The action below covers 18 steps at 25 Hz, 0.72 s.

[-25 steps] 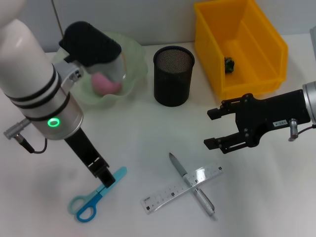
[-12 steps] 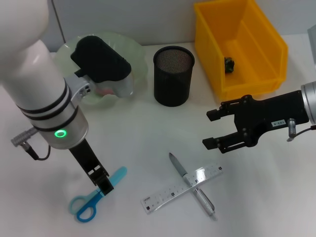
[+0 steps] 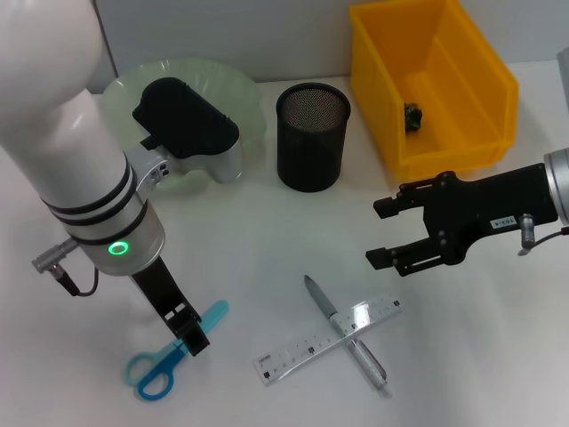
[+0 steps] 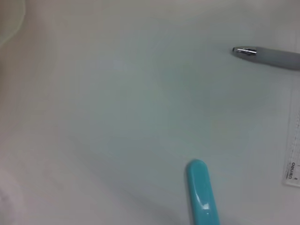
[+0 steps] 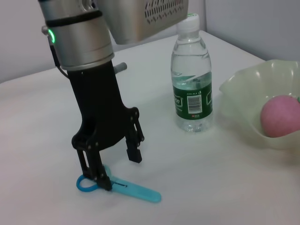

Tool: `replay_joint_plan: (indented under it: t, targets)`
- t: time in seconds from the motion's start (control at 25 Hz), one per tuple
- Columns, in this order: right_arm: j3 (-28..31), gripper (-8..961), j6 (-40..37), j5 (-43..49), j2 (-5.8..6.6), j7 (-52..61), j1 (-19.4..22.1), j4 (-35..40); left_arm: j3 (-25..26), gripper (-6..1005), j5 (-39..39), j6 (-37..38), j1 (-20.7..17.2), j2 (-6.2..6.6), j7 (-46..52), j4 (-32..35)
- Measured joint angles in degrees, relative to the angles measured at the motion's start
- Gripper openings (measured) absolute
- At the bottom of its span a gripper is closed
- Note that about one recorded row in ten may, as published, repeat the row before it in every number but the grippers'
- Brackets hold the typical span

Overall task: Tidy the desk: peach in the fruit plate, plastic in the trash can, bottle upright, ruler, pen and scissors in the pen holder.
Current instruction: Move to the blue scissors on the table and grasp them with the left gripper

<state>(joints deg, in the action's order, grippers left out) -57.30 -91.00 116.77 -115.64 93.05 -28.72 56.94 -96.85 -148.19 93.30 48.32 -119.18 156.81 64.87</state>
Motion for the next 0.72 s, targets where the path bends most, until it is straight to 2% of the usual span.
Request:
replay_joint_plan:
  t: [0.12,0.72]
  targets:
    - [0.01,779,0.05,0.0,-0.03,0.02,-0.13,0.0,-0.01,725,1.14,-1.59,0.14,0.0,0.1,-2.26]
    - [0.12,780,0.21,-0.02,0.14,0.01,-0.74,-0.19,-0.01,725,2.63,-3.48,0.14,0.0,-0.44,-3.67]
